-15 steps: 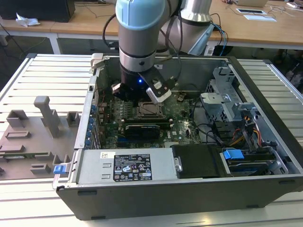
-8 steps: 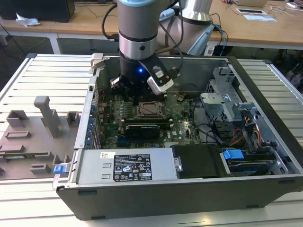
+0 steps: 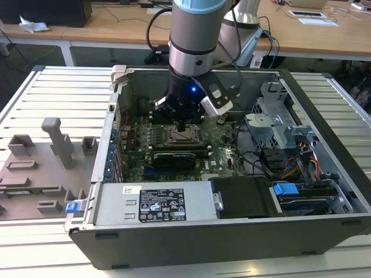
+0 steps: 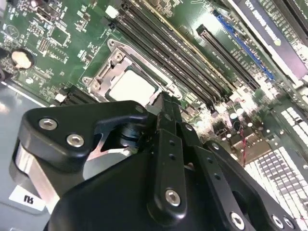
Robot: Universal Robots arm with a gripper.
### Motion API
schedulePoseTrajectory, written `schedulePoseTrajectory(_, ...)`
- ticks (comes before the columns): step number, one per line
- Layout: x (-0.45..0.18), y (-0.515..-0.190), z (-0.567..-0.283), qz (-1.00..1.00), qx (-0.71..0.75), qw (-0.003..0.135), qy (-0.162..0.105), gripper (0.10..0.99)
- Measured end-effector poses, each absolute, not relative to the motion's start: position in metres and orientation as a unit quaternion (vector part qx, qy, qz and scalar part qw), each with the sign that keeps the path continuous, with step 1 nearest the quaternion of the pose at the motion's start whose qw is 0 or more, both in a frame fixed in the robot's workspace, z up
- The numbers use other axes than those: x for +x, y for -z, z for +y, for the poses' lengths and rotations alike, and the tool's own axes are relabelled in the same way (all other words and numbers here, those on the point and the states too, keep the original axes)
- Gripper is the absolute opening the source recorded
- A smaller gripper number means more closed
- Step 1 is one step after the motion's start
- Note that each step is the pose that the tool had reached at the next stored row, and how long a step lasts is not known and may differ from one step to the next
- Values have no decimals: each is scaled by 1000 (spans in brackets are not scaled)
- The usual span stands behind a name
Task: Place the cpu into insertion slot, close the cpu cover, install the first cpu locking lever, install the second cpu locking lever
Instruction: 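Install the second cpu locking lever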
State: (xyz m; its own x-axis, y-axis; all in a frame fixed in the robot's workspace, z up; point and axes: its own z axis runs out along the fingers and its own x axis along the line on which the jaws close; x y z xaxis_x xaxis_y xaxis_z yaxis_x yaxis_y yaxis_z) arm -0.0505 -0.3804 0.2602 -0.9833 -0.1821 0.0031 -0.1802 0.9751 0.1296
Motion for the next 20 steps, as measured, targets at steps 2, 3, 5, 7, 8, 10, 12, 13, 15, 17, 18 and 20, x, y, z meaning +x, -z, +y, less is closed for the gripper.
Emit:
schedulePoseTrajectory(2,-50,-255,-380,-994,91,8,65,106)
schedulePoseTrajectory(3,-50,-252,-380,-994,91,8,65,106)
schedulePoseTrajectory(5,-50,-246,-380,-994,91,8,65,106)
schedulePoseTrajectory(7,-50,-238,-380,-994,91,8,65,106)
schedulePoseTrajectory(8,-50,-235,-380,-994,91,8,65,106)
schedulePoseTrajectory(10,-51,-229,-380,-994,91,8,65,106)
schedulePoseTrajectory(12,-51,-225,-380,-994,91,8,65,106)
schedulePoseTrajectory(13,-51,-223,-380,-994,91,8,64,106)
schedulePoseTrajectory(15,-51,-220,-380,-994,91,8,65,106)
schedulePoseTrajectory(17,-55,-216,-380,-994,91,8,65,106)
schedulePoseTrajectory(18,-58,-215,-380,-994,91,8,66,106)
schedulePoseTrajectory(20,-63,-214,-381,-994,91,7,68,106)
